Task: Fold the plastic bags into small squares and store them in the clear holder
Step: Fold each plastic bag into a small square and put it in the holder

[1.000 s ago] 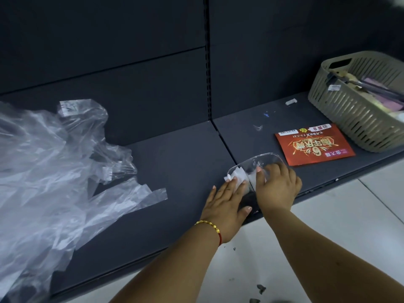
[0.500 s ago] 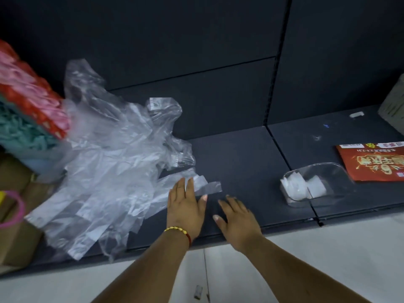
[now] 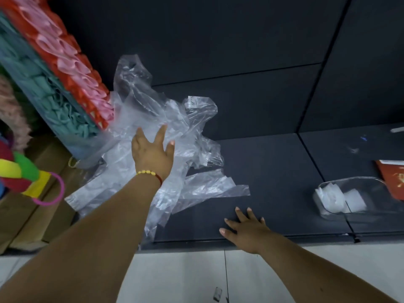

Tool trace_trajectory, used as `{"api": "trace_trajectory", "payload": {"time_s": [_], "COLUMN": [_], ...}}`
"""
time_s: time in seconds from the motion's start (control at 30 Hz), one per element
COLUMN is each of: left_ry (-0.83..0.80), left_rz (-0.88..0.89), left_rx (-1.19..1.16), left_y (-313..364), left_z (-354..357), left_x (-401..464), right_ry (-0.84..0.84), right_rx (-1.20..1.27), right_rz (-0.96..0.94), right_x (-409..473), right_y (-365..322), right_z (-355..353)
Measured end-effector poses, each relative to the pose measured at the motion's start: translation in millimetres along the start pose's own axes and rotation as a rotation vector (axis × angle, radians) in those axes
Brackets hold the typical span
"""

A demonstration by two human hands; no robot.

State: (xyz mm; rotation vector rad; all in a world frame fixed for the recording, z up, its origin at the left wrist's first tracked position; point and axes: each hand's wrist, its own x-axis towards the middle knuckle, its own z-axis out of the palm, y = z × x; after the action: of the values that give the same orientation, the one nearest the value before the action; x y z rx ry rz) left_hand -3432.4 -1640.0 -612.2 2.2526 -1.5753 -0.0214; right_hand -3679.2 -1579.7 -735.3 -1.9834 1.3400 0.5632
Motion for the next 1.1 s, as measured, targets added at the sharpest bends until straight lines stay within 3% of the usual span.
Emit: {"api": "trace_trajectory", "payload": {"time_s": [0.17,0.33,0.43,0.53,0.6,0.77,0.87,0.97,1.1], "left_ry": [0.036,-0.17,-0.027,0.075,0.137,0.186,0.171,0.152,0.168], "left_rz": [-0.112,-0.106,-0.066,0.096,0.22,0.393,0.47,0.574,0.744], "left_rx": [-0.013,0.1,-0.093,-0.179,-0.19,-0.246,-0.23,-0.177,-0.029], "left_y": [11.1,5.1,10.0,29.9,46.3,79.6,94.3,101.8,106.8], "left_z": [-33.6,-58.7,-69.2,-87.0,-102.9,-134.1,-146.8,-153.9,-154.6], "left_x": [61.0,116.3,109.1,86.9,70.0,18.4,-17.1,-54.2,-106.9], "right_ry": [-0.013,-0.013,-0.024,0.01,0.14,0.809,1.093,1.139,0.923], "right_rx": [0.018,0.043,0.047,0.133,0.276,0.689,0.926,1.1,1.341], "right_rz": [0.012,0.012,0.023,0.031,-0.004,-0.163,-0.295,-0.392,-0.473], "right_x": [-0.6,-1.7,-2.7,-7.6,-16.9,-64.7,-110.5,-167.3,-227.1], "right_y": [-2.8,-2.3,-3.4,-6.9,-13.6,-45.0,-61.0,-70.1,-72.9], "right_z": [-4.2,-3.8,-6.7,-12.7,-21.2,-82.0,-139.7,-184.3,-200.2]}}
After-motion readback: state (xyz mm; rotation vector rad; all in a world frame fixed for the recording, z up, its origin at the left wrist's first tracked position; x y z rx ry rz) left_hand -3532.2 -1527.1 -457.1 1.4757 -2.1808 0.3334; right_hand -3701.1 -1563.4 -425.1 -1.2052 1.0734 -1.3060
